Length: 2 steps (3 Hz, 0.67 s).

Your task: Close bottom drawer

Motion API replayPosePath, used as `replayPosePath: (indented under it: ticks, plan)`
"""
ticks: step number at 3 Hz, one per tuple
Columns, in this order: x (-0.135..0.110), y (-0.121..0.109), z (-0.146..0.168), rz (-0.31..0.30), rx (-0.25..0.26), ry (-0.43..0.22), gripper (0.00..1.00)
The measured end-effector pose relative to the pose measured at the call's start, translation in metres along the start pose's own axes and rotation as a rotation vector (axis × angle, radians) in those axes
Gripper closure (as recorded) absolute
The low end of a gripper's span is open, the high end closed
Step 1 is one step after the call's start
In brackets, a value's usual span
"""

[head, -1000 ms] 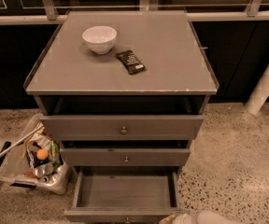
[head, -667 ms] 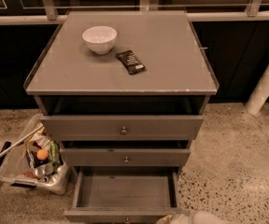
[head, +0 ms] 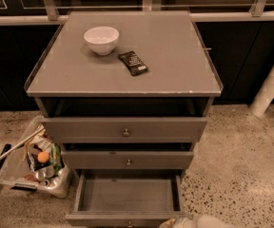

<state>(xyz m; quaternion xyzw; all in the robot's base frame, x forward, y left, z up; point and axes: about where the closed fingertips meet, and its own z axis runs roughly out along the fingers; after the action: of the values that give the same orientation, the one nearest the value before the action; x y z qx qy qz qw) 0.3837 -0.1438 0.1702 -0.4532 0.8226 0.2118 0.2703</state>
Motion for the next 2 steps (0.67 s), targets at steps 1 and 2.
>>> replayPosePath:
  ticks: [1,2]
  plan:
    - [-0.0001,-0.0001,0.0000,0.000,0.000,0.000,0.35]
    - [-0.0063,-0.0090,0.0031,0.008,0.009,-0.039,0.11]
